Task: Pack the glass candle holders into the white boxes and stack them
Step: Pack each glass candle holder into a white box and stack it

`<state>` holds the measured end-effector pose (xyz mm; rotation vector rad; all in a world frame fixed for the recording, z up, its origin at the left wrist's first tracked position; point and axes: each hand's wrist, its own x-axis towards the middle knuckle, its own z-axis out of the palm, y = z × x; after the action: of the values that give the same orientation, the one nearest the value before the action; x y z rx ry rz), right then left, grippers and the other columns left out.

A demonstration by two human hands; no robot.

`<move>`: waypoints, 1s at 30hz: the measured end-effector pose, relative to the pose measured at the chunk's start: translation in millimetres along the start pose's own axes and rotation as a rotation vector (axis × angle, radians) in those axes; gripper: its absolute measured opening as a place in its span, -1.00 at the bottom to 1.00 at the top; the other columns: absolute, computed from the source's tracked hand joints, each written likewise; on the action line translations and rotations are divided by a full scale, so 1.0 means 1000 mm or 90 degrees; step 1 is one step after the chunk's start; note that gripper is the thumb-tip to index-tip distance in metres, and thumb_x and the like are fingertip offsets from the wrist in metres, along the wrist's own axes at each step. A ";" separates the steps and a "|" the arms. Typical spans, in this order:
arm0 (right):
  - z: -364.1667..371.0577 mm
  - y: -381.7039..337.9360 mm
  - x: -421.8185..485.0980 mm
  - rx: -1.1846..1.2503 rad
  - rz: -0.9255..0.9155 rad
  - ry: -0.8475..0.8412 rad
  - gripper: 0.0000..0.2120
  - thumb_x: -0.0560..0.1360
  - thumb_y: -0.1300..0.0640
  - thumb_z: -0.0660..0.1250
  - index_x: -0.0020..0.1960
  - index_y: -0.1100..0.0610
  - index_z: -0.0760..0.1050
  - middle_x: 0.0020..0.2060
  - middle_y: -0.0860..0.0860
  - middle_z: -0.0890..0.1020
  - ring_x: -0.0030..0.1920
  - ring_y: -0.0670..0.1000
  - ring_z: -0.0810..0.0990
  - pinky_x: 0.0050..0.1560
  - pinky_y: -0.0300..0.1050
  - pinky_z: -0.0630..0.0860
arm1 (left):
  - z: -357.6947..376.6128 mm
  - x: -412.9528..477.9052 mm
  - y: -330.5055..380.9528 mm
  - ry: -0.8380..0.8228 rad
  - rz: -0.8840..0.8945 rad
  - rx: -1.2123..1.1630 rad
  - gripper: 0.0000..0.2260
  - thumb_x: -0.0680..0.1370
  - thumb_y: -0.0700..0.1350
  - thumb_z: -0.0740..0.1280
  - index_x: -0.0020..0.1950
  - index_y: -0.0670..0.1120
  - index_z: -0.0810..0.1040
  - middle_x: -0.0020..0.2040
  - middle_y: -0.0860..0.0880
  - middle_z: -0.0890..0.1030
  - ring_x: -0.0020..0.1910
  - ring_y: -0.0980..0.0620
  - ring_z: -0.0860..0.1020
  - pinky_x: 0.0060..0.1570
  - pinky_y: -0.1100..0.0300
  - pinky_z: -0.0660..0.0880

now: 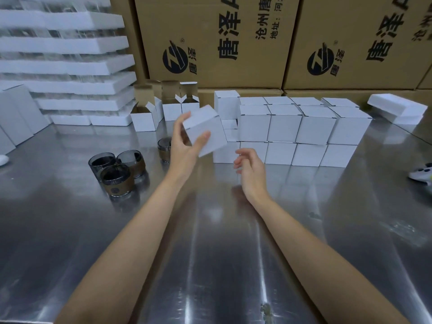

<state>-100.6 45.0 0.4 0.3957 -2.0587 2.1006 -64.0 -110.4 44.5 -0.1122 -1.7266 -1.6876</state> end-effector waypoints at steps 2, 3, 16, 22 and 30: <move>0.004 0.006 0.004 -0.099 -0.044 -0.012 -0.72 0.43 0.24 0.08 -0.14 -0.03 0.52 -0.36 -0.03 0.53 -0.33 -0.02 0.49 -0.21 -0.03 0.49 | 0.009 0.019 0.002 0.045 0.008 -0.011 -0.53 0.50 -0.13 0.43 0.36 -0.03 0.35 0.22 0.08 0.50 0.07 0.31 0.52 0.04 0.31 0.50; 0.005 0.007 0.007 -0.129 -0.051 -0.016 -0.71 0.41 0.23 0.08 -0.20 -0.06 0.52 -0.40 -0.04 0.53 -0.37 0.00 0.48 -0.27 -0.04 0.48 | 0.013 0.029 0.002 0.065 0.002 -0.026 -0.54 0.52 -0.14 0.42 0.36 -0.05 0.34 0.22 0.04 0.50 0.06 0.32 0.52 0.03 0.32 0.50; 0.009 0.021 0.019 -0.302 -0.078 -0.149 -0.72 0.42 0.37 0.14 -0.22 0.10 0.57 -0.38 -0.13 0.55 -0.24 0.05 0.58 -0.14 0.07 0.55 | 0.048 0.116 -0.058 -0.090 -0.048 0.069 -0.60 0.52 -0.20 0.43 0.25 -0.02 0.32 0.08 0.07 0.49 -0.01 0.27 0.52 -0.04 0.32 0.49; 0.009 0.022 0.021 -0.311 -0.067 -0.168 -0.71 0.42 0.37 0.15 -0.21 0.09 0.58 -0.36 -0.06 0.58 -0.26 0.07 0.59 -0.15 0.06 0.56 | 0.053 0.119 -0.068 -0.138 -0.060 0.152 -0.48 0.55 -0.14 0.40 0.46 -0.06 0.28 0.23 0.10 0.50 0.10 0.33 0.50 0.15 0.35 0.45; 0.010 0.021 0.021 -0.336 -0.096 -0.186 -0.74 0.42 0.36 0.15 -0.18 0.14 0.59 -0.31 -0.03 0.60 -0.23 0.06 0.58 -0.14 0.04 0.55 | 0.058 0.125 -0.069 -0.236 -0.170 0.315 -0.30 0.66 -0.10 0.18 0.58 -0.05 -0.29 0.59 -0.11 0.06 0.56 -0.11 0.05 0.51 -0.09 0.08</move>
<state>-126.5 33.2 -13.5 0.7721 -2.5392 1.4023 -217.5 -118.2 58.7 0.0397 -2.4848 -1.4238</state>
